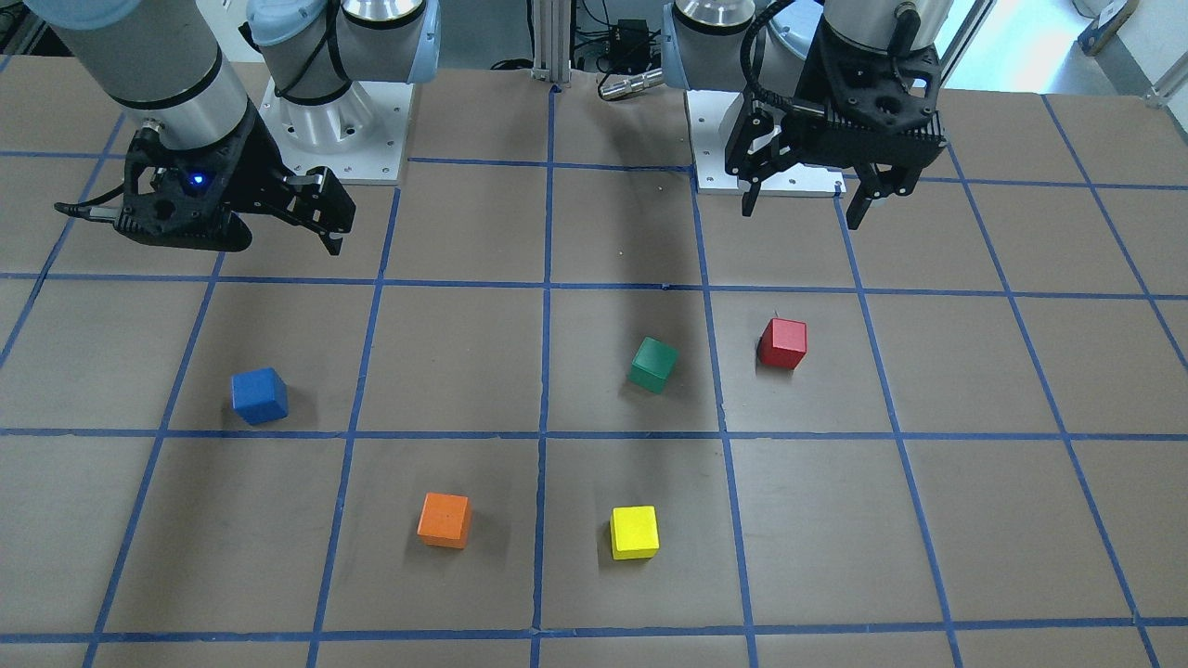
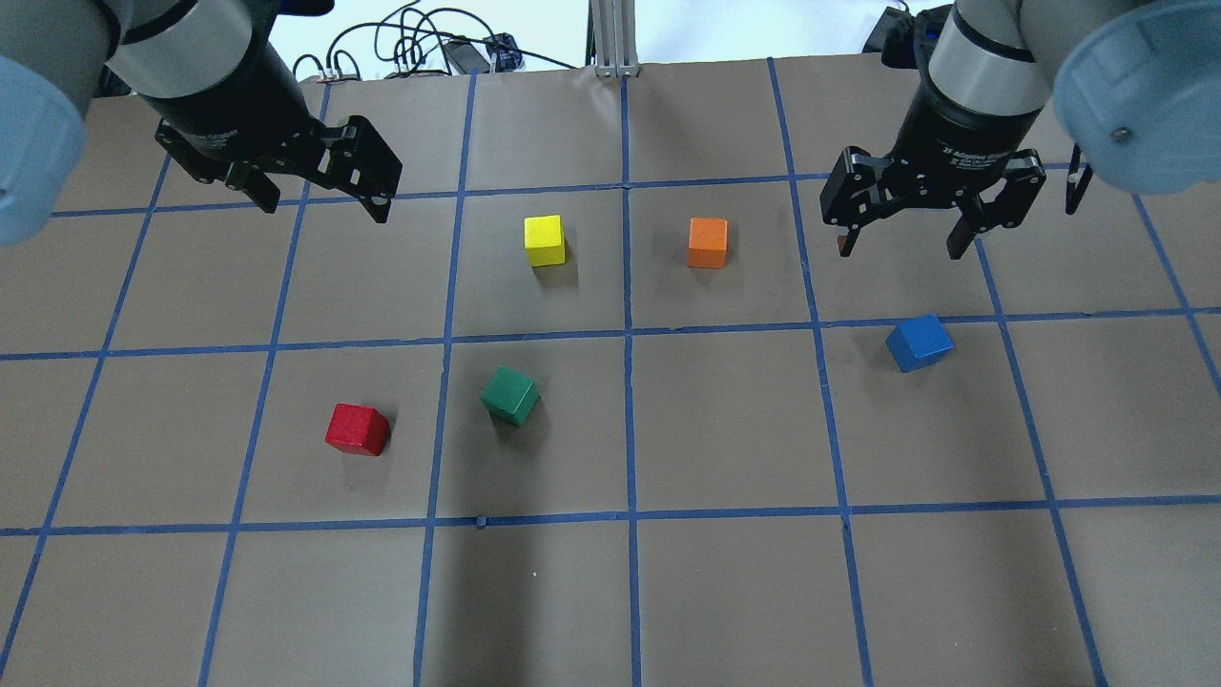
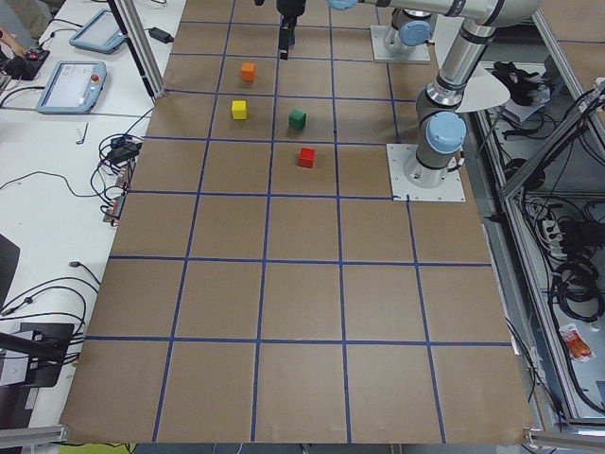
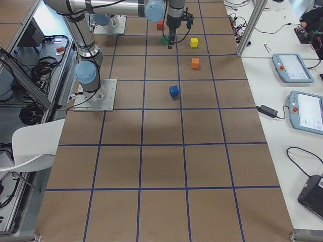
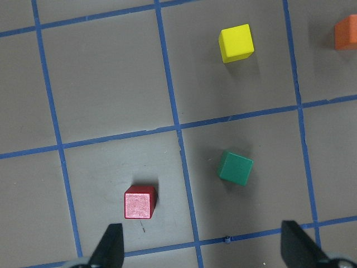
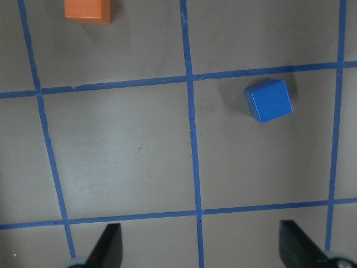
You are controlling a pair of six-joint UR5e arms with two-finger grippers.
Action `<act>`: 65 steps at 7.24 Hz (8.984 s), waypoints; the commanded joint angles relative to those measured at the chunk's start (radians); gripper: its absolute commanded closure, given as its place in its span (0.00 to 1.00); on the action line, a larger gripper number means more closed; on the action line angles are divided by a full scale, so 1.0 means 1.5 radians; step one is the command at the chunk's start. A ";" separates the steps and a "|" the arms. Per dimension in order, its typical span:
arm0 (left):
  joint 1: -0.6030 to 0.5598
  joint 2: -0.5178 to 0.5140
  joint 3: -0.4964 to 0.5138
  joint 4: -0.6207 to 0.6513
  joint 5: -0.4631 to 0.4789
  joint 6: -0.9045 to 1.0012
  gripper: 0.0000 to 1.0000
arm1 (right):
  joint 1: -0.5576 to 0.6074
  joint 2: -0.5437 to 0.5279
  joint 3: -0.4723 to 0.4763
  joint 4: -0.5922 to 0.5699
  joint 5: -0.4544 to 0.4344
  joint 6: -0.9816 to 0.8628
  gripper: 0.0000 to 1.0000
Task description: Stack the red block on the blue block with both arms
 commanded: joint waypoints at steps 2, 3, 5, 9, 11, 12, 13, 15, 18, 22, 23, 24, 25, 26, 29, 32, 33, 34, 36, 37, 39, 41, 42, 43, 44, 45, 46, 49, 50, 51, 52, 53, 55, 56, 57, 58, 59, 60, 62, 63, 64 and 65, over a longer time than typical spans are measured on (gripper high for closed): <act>0.006 -0.040 0.060 -0.033 0.026 -0.021 0.00 | 0.001 -0.002 0.001 -0.002 0.000 0.001 0.00; 0.006 -0.050 0.075 -0.034 0.029 -0.021 0.00 | 0.001 -0.002 0.001 -0.002 0.000 0.000 0.00; -0.001 -0.051 0.066 -0.039 0.024 -0.021 0.00 | 0.001 -0.002 0.002 -0.002 0.000 -0.001 0.00; 0.006 -0.040 0.031 -0.025 0.020 -0.009 0.00 | 0.000 -0.009 0.020 -0.004 -0.001 -0.048 0.00; 0.011 -0.029 0.027 -0.024 0.010 0.009 0.00 | 0.000 -0.019 0.035 -0.007 -0.001 -0.048 0.00; 0.010 -0.034 0.031 -0.014 0.010 0.036 0.00 | 0.000 -0.019 0.035 -0.007 -0.001 -0.048 0.00; 0.010 -0.028 0.025 -0.015 0.010 0.032 0.00 | 0.000 -0.019 0.035 -0.008 0.000 -0.045 0.00; 0.022 -0.023 0.016 -0.036 0.022 0.044 0.00 | 0.000 -0.019 0.035 -0.007 0.000 -0.044 0.00; 0.073 0.005 -0.055 -0.080 0.015 0.074 0.00 | 0.001 -0.021 0.035 -0.007 0.001 -0.043 0.00; 0.157 -0.015 -0.297 0.176 0.010 0.211 0.00 | 0.000 -0.021 0.036 -0.007 0.001 -0.045 0.00; 0.165 -0.031 -0.378 0.311 0.009 0.214 0.00 | 0.000 -0.021 0.035 -0.007 0.000 -0.046 0.00; 0.165 -0.049 -0.424 0.365 0.010 0.203 0.00 | 0.000 -0.021 0.036 -0.007 0.001 -0.048 0.00; 0.165 -0.056 -0.445 0.369 0.011 0.169 0.00 | 0.000 -0.020 0.039 -0.007 -0.001 -0.045 0.00; 0.165 -0.072 -0.458 0.400 0.011 0.162 0.00 | 0.000 -0.020 0.055 -0.007 0.000 -0.036 0.00; 0.165 -0.124 -0.463 0.434 0.013 0.154 0.23 | 0.000 -0.021 0.058 -0.031 -0.002 -0.035 0.00; 0.153 -0.135 -0.434 0.431 0.009 0.145 0.99 | 0.000 -0.020 0.056 -0.032 0.002 -0.036 0.00; 0.120 -0.129 -0.397 0.401 -0.002 0.111 0.99 | 0.000 -0.019 0.056 -0.033 0.001 -0.036 0.00; 0.056 -0.136 -0.314 0.338 -0.029 0.054 0.99 | 0.000 -0.019 0.058 -0.033 0.001 -0.036 0.00; -0.096 -0.192 -0.144 0.285 -0.067 -0.152 0.99 | -0.001 -0.017 0.060 -0.046 0.001 -0.036 0.00; -0.145 -0.240 -0.103 0.292 -0.068 -0.225 0.99 | -0.001 -0.015 0.060 -0.061 0.002 -0.037 0.00; -0.180 -0.333 -0.083 0.383 -0.071 -0.254 0.99 | -0.004 -0.014 0.059 -0.062 0.001 -0.040 0.00; -0.210 -0.380 -0.071 0.417 -0.066 -0.258 0.98 | -0.004 -0.012 0.054 -0.078 0.001 -0.036 0.00; -0.211 -0.393 -0.068 0.420 -0.064 -0.249 0.81 | -0.004 -0.010 0.059 -0.093 0.003 -0.036 0.00; -0.211 -0.394 -0.070 0.427 -0.061 -0.254 0.07 | -0.004 -0.007 0.057 -0.093 0.002 -0.036 0.00; -0.209 -0.387 -0.070 0.427 -0.061 -0.250 0.00 | -0.004 -0.006 0.060 -0.101 0.002 -0.036 0.00; -0.196 -0.365 -0.061 0.426 -0.059 -0.249 0.00 | -0.004 -0.004 0.060 -0.104 0.002 -0.037 0.00; -0.158 -0.344 -0.042 0.399 -0.049 -0.234 0.00 | -0.004 0.010 0.056 -0.114 0.002 -0.036 0.00; -0.060 -0.198 0.065 0.107 -0.005 -0.053 0.00 | -0.005 0.030 0.067 -0.160 0.001 -0.034 0.00; -0.014 -0.144 0.063 0.035 0.023 0.025 0.00 | -0.002 0.052 0.064 -0.161 0.001 -0.033 0.00; 0.028 -0.098 0.062 -0.034 0.015 0.049 0.00 | 0.010 0.072 0.060 -0.199 0.000 -0.007 0.00; 0.025 -0.059 0.048 -0.070 0.016 0.049 0.00 | 0.036 0.090 0.060 -0.240 0.001 0.033 0.00; 0.013 -0.034 0.031 -0.056 0.000 0.036 0.00 | 0.083 0.129 0.058 -0.305 0.001 0.062 0.00; 0.008 -0.056 0.036 -0.008 -0.020 -0.001 0.00 | 0.171 0.203 0.041 -0.381 0.002 0.199 0.00; 0.007 -0.051 0.030 -0.006 -0.019 -0.010 0.00 | 0.188 0.242 0.014 -0.388 0.003 0.202 0.00; 0.001 -0.051 0.029 -0.002 -0.019 -0.011 0.00 | 0.209 0.272 -0.008 -0.388 0.004 0.251 0.00; 0.005 -0.028 0.016 -0.010 -0.004 0.000 0.00 | 0.230 0.300 -0.022 -0.389 0.003 0.274 0.00; 0.004 -0.025 0.006 -0.010 0.015 -0.013 0.00 | 0.236 0.324 -0.029 -0.391 0.014 0.275 0.00; 0.002 -0.052 0.014 0.010 0.005 -0.024 0.00 | 0.236 0.338 -0.029 -0.395 0.040 0.276 0.00; 0.002 -0.022 -0.006 0.020 0.013 -0.025 0.00 | 0.236 0.357 -0.028 -0.394 0.041 0.277 0.00; 0.002 -0.024 -0.007 0.028 0.004 -0.026 0.00 | 0.236 0.361 -0.028 -0.394 0.042 0.277 0.00; 0.002 -0.024 -0.006 0.028 0.006 -0.026 0.00 | 0.236 0.366 -0.028 -0.394 0.042 0.277 0.00; 0.002 -0.018 -0.015 0.027 0.006 -0.026 0.00 | 0.236 0.378 -0.028 -0.394 0.042 0.281 0.00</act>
